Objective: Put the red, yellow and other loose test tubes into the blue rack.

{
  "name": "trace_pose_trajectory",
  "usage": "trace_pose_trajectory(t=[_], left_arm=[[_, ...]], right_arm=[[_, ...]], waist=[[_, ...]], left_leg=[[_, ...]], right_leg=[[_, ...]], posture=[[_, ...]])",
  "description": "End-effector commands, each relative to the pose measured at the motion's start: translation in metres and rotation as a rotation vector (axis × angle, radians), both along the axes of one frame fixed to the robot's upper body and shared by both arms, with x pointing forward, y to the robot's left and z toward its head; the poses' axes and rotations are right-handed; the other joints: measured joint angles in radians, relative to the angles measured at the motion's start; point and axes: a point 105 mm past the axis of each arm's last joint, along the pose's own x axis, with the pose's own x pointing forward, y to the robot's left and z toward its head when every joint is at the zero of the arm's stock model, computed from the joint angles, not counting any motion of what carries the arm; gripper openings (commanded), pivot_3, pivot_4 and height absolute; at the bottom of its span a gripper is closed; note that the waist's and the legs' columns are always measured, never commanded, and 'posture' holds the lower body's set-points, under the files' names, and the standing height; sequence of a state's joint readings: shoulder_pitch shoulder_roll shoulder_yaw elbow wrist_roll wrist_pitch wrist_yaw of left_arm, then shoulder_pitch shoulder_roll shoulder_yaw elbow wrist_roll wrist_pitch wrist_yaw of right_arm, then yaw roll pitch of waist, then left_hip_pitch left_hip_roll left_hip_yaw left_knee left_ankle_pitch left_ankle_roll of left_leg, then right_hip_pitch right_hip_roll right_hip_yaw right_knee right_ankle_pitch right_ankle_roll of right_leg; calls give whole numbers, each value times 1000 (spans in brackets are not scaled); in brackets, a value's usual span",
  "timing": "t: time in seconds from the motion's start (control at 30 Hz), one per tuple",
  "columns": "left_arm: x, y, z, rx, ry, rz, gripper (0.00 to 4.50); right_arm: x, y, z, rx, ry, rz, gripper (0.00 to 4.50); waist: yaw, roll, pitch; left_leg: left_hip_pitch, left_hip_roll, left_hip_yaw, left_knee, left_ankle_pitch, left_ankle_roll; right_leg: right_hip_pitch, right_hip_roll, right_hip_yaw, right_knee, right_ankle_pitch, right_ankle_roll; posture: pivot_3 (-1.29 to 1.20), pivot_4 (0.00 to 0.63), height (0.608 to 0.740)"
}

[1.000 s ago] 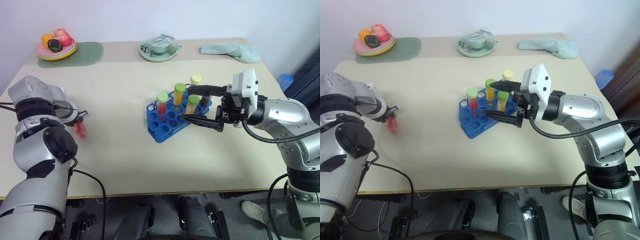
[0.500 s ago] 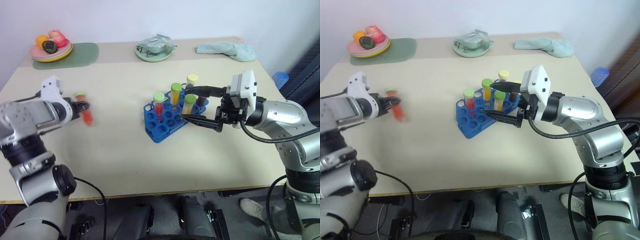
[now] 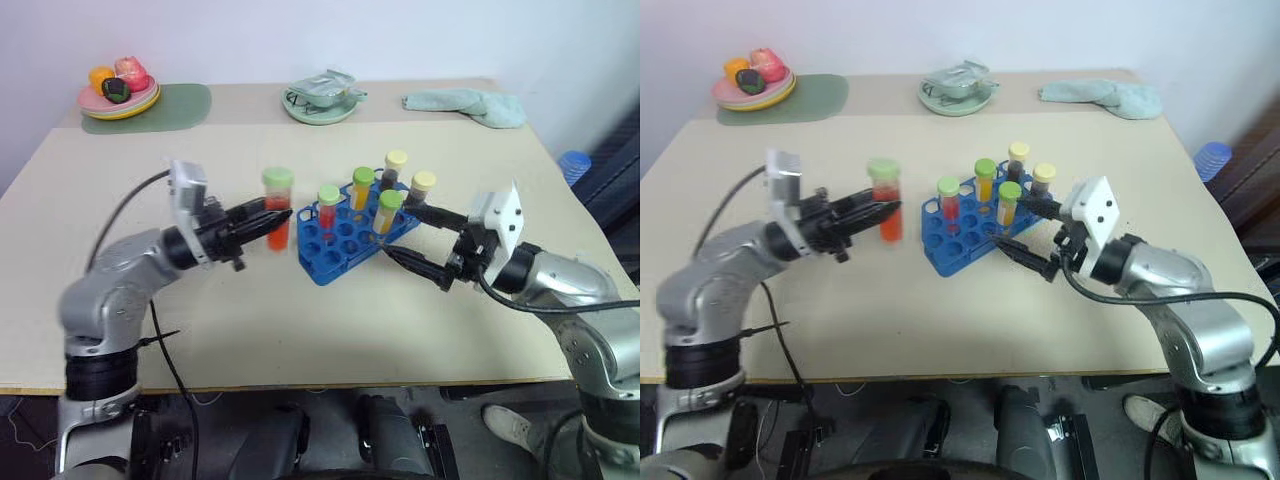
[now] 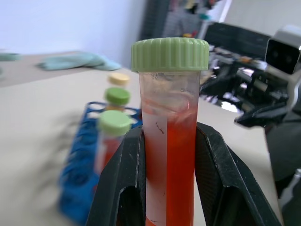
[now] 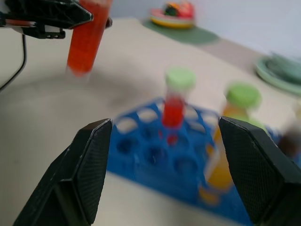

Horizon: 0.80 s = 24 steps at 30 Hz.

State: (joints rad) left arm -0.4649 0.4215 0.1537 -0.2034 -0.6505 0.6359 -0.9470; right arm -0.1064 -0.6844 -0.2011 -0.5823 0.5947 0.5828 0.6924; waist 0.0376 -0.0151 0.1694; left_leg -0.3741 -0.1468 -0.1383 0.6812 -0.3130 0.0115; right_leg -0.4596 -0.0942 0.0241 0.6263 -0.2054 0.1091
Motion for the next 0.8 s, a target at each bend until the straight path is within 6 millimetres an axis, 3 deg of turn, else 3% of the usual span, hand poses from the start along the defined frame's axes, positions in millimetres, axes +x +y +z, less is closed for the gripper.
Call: trace_pose_trajectory(t=[0.03, 0.3, 0.67, 0.8], left_arm=[[13, -18, 5, -8, -92, -17, 799], [25, -53, -7, 4, -159, -57, 799], [37, -89, -18, -6, -216, -13, 799], [37, -91, -22, 12, -250, 40, 799]], right_arm=[[-19, -11, 3, -1, -15, -73, 3685], [-58, -25, -21, -25, 111, -163, 3685], [-71, -37, -28, -18, 99, -230, 3685], [-72, -35, -28, -19, 90, -229, 3685]], waist=[[3, 0, 0], [1, 0, 0], [3, 0, -1], [2, 0, -1]], left_leg=[[0, 0, 0, 0, 0, 0], [1, 1, 1, 0, 0, 0], [1, 1, 1, 1, -1, 1], [1, 1, 1, 1, -1, 1]], right_leg=[[0, 0, 0, 0, 0, 0], [1, 1, 1, -1, 0, 1], [3, 2, 1, -3, 1, 3], [4, 2, 1, -4, 2, 3]], posture=[[0, 150, 740], [0, 150, 740], [0, 150, 740], [0, 150, 740]])
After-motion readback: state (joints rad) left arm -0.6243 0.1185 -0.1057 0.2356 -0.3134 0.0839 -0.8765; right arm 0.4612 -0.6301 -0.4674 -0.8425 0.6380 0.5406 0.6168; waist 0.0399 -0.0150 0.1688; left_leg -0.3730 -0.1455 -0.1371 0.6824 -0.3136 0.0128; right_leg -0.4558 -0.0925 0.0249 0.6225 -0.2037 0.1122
